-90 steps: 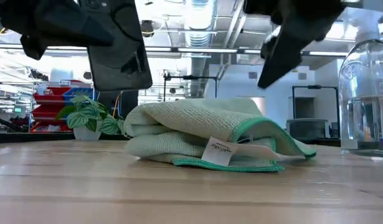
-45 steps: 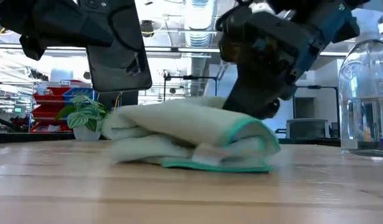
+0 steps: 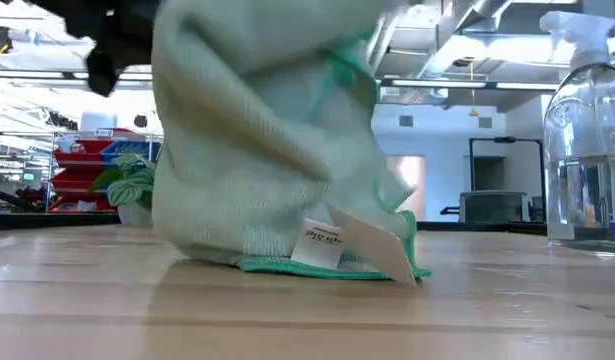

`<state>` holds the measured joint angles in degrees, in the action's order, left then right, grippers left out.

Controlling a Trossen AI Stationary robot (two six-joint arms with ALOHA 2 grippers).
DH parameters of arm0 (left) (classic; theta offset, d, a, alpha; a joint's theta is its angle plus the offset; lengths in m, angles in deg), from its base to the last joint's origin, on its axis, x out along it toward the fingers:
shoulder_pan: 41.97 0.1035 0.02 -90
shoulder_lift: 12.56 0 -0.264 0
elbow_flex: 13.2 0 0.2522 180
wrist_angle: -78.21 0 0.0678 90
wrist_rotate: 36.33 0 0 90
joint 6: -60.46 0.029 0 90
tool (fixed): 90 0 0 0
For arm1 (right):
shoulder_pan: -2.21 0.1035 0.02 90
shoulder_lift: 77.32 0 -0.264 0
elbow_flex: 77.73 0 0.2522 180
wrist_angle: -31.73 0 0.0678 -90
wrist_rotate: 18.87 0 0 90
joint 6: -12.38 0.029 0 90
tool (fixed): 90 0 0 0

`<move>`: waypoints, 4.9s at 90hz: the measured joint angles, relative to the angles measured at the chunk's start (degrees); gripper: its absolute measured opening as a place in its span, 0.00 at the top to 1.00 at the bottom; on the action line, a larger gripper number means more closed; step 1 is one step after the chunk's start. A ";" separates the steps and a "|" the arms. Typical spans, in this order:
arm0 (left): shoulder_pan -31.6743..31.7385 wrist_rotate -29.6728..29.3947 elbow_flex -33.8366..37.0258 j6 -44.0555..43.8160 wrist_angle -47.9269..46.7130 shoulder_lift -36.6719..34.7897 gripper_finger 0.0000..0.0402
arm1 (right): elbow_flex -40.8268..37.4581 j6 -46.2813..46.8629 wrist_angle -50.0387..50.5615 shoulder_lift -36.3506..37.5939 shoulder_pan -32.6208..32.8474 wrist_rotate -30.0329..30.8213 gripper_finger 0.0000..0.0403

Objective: Apply microfiber cloth
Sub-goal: Wipe the back of the phone with the light green microfiber cloth

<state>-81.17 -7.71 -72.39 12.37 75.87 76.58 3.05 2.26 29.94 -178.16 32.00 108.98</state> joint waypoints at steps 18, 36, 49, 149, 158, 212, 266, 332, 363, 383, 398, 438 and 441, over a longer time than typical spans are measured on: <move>1.12 3.11 0.00 7.47 6.84 0.00 0.98 | 5.92 -10.05 0.39 -5.83 -2.56 0.04 1.00; 0.99 4.61 0.09 9.51 8.16 0.04 0.98 | 10.60 -12.90 0.12 -9.92 -4.89 0.64 1.00; -0.03 4.28 0.11 10.55 8.08 0.05 0.98 | 11.29 -11.60 3.41 -10.00 -5.29 1.37 1.00; -1.37 0.86 -0.15 9.16 6.07 -0.07 0.97 | 11.03 -1.45 27.46 -2.31 1.08 19.42 1.00; -1.45 -0.28 -0.15 9.40 6.11 -0.05 0.97 | 11.02 2.12 31.49 -2.33 3.07 12.83 1.00; -0.69 0.05 -0.04 9.29 6.18 0.03 0.97 | 11.08 -12.81 5.04 -2.31 -4.25 -0.71 1.00; -0.89 0.13 0.10 10.10 5.46 0.11 0.97 | 11.26 -9.33 6.23 -4.09 -5.16 2.43 1.00; -0.89 -0.31 0.05 9.97 5.47 0.04 0.97 | 11.24 -2.23 14.72 -5.11 -4.33 7.44 1.00; -0.93 -3.45 0.04 13.24 10.96 0.04 0.97 | 10.58 7.33 20.32 -11.20 -1.54 9.16 1.00; -0.93 -4.19 0.02 15.71 13.88 0.04 0.97 | 10.54 2.21 6.06 -14.03 -1.64 10.11 1.00; -0.93 -4.00 -0.07 15.30 13.57 0.02 0.97 | 10.58 0.33 4.60 -13.02 -1.49 14.58 1.00; -1.24 -3.51 -0.04 15.65 12.18 0.02 0.97 | 10.70 9.92 21.34 -10.74 -1.54 16.22 1.00; -1.24 -3.67 -0.04 15.53 11.73 0.02 0.97 | 10.68 9.68 21.70 -10.82 -1.54 16.88 1.00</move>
<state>-82.41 -11.38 -72.43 27.90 87.60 76.60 13.73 11.93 51.64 -188.97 30.46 125.87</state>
